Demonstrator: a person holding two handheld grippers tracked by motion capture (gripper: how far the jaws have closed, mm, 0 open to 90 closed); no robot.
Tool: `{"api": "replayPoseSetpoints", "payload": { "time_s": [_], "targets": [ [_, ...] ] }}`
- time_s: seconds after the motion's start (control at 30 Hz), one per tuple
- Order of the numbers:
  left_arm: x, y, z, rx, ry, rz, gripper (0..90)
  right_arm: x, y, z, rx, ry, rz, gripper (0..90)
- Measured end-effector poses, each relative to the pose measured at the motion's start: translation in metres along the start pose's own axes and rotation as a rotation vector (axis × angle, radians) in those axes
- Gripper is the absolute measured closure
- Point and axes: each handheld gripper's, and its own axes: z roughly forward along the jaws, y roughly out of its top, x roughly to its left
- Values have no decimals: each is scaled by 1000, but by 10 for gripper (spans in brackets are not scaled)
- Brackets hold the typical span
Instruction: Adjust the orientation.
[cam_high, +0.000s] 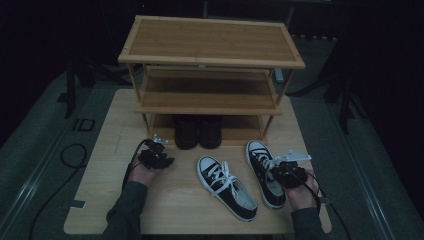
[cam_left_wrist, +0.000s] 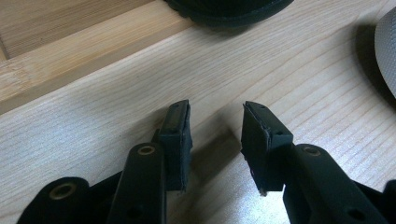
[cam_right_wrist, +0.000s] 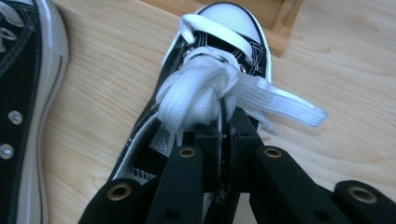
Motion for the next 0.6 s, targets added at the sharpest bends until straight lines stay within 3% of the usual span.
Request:
{"api": "replayPoseSetpoints", "payload": {
  "time_s": [0.6],
  "targets": [
    [0, 0, 0, -1, 0, -3, 625, 35, 15, 14, -71, 83, -165, 855]
  ]
}}
